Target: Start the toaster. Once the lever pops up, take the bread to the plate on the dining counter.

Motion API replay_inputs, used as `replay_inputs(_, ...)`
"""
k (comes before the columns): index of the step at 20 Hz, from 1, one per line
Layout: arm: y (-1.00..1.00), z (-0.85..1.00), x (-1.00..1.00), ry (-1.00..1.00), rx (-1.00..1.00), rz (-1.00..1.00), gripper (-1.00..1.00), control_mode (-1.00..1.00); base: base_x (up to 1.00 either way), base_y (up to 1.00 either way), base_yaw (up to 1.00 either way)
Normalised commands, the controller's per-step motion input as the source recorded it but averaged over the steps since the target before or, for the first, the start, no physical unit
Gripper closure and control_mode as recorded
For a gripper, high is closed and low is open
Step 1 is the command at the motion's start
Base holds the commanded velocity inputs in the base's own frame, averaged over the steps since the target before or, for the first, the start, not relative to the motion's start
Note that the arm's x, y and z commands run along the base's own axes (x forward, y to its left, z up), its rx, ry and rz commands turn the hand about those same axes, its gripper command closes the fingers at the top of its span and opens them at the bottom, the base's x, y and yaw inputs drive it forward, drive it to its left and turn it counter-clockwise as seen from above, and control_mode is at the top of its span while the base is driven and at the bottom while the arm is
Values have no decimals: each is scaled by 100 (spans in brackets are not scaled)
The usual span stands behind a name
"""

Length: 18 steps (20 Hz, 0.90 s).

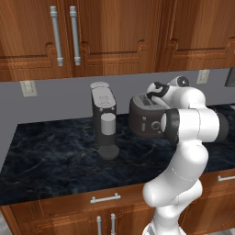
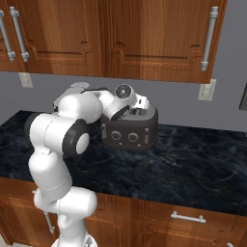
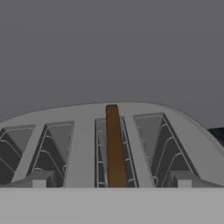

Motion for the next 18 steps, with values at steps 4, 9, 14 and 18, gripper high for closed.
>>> replay_inputs(4,0,-6,0,0,0,0,-100,-100,0,0,0)
replay_inputs(9,0,-5,0,0,0,0,-100,-100,0,0,0)
replay_inputs(14,0,-5,0,0,0,0,-100,-100,0,0,0)
replay_inputs(18,0,-3,0,0,0,0,-100,-100,0,0,0)
